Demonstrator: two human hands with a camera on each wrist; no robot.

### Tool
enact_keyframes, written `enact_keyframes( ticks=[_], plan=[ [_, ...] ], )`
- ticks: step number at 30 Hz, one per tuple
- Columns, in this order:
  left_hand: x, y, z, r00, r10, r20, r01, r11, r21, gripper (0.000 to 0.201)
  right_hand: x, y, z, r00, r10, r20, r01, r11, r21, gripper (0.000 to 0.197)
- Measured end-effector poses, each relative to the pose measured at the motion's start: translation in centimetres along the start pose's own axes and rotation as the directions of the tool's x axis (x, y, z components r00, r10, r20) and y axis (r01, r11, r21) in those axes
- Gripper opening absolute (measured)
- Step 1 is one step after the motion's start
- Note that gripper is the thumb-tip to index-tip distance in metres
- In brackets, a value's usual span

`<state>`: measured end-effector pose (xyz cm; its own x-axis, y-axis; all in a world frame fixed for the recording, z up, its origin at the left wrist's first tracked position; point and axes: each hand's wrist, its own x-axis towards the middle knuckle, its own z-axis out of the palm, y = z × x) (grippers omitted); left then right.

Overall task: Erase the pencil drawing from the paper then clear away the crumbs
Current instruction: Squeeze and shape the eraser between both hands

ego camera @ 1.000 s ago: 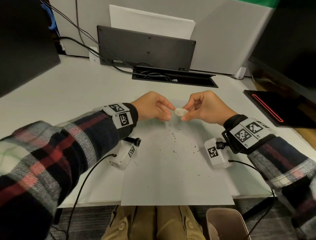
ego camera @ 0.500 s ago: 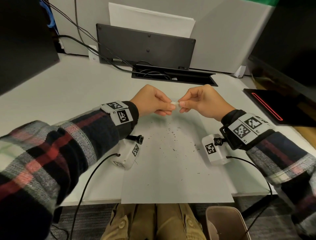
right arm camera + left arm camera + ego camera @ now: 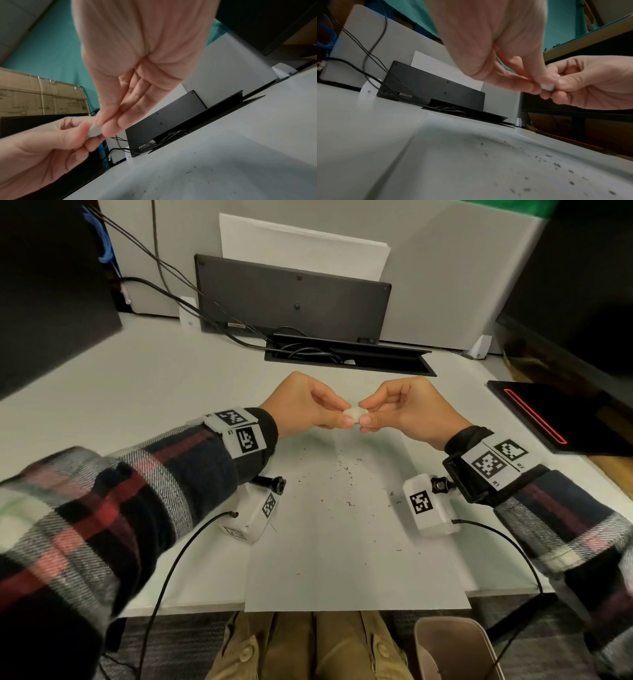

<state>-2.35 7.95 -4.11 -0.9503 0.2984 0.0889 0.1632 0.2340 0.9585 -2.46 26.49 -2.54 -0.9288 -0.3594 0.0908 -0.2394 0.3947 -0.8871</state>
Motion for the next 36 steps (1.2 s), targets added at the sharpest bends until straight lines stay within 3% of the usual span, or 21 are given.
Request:
enact_keyframes(
  ticks=[7, 13, 19, 26, 29, 33, 36],
  plan=[
    [0.4, -0.1, -0.4, 0.996, 0.016, 0.086, -0.023, 0.997, 0.078, 0.023, -0.4, 0.1, 0.1, 1.0, 0.011, 0.017, -0.011, 1.0, -0.014, 0.015],
    [0.4, -0.3, -0.7, 0.985, -0.035, 0.169, 0.033, 0.999, 0.017, 0.031, -0.3, 0.6, -0.3, 1.0, -0.01, -0.02, 0.01, 1.0, -0.009, 0.015],
    [0.4, -0.2, 0.1, 0.997, -0.047, 0.066, 0.043, 0.997, 0.065, 0.028, -0.1, 0.6, 0.0, 0.999, -0.028, 0.022, 0.029, 0.999, -0.035, 0.013],
    [0.6, 0.0, -0.3, 0.999, -0.028, 0.022, 0.025, 0.993, 0.114, 0.027, 0.2, 0.7, -0.4, 0.998, 0.023, 0.056, -0.021, 0.999, -0.039, 0.011],
    [0.7, 0.2, -0.2, 1.0, -0.015, 0.018, 0.013, 0.994, 0.108, 0.018, 0.2, 0.5, 0.0, 0.996, 0.022, 0.089, -0.012, 0.994, -0.108, 0.007],
    [0.8, -0.2, -0.4, 0.988, -0.118, 0.103, 0.099, 0.98, 0.174, 0.003, 0.6, 0.4, -0.8, 0.999, 0.001, -0.033, -0.006, 0.988, -0.151, 0.005],
    [0.8, -0.7, -0.9, 0.972, -0.141, 0.186, 0.08, 0.951, 0.299, 0.021, 0.6, 0.5, -1.4, 0.997, -0.007, -0.076, -0.006, 0.985, -0.172, 0.005]
  ],
)
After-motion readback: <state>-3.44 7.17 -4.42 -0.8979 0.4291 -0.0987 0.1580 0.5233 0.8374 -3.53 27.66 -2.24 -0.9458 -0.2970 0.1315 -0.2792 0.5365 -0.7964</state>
